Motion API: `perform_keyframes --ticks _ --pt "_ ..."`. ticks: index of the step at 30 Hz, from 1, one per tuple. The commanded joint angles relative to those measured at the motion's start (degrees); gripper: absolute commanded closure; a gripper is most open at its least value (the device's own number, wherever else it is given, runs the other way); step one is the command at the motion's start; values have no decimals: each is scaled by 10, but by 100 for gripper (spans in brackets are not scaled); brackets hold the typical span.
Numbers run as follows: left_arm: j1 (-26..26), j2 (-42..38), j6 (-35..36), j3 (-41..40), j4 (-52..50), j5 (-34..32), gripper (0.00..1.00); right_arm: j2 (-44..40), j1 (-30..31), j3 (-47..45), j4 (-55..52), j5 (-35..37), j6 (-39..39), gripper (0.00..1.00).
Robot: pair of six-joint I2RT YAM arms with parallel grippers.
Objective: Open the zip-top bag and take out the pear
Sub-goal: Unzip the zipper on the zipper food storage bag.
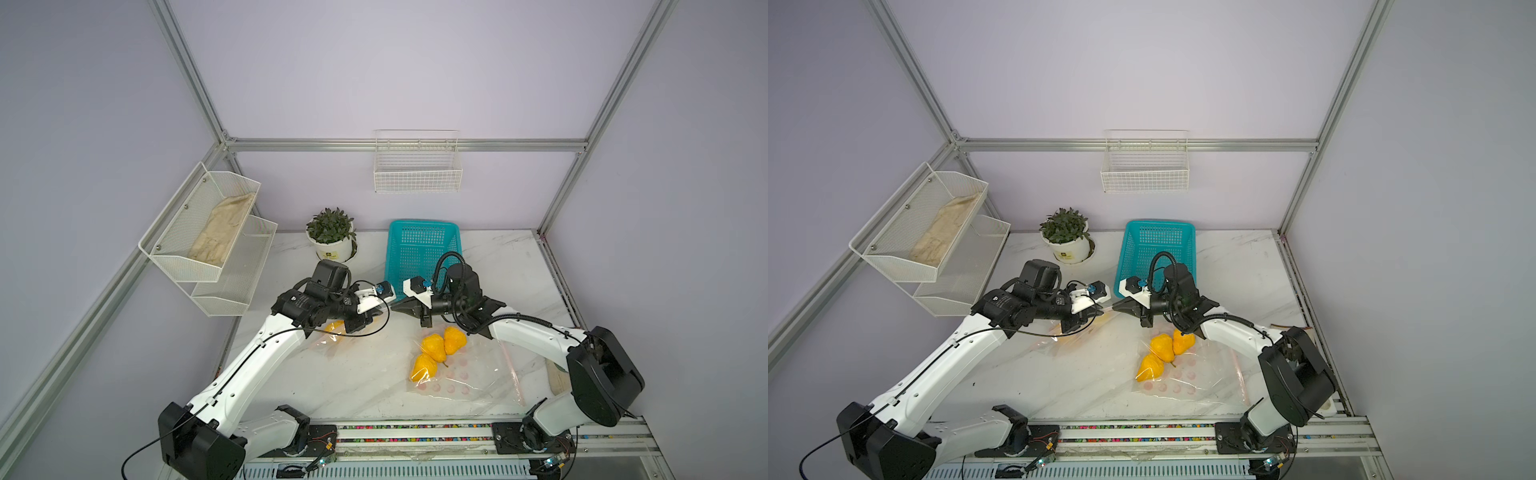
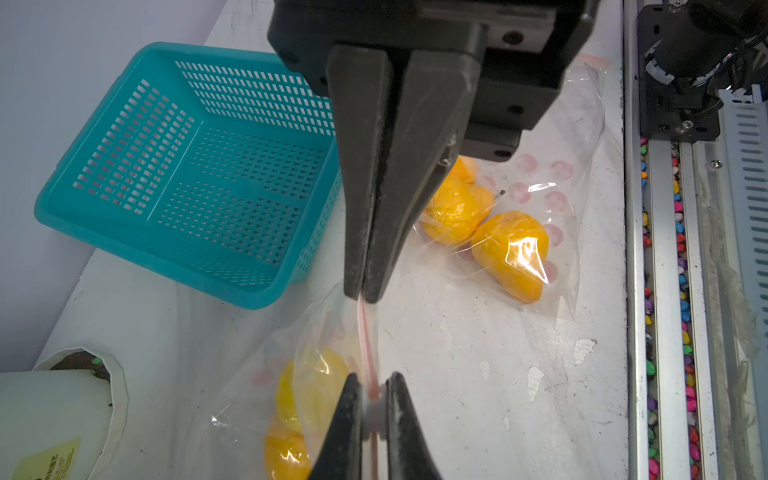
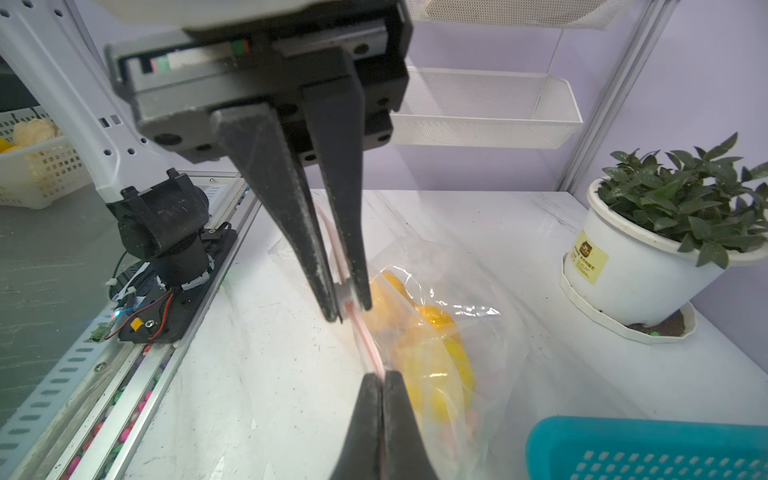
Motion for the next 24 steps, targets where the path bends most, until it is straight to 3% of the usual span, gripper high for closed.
perform_keyframes --ticks 1,11,24 --pt "4 -25 -3 -19 -7 -22 100 -24 -24 -13 -6 17 -17 100" --pt "3 -75 15 -41 -59 -117 100 -26 -91 -40 28 42 11 100" --pt "3 -153 26 -58 -201 -232 100 -19 -95 -76 101 167 40 100"
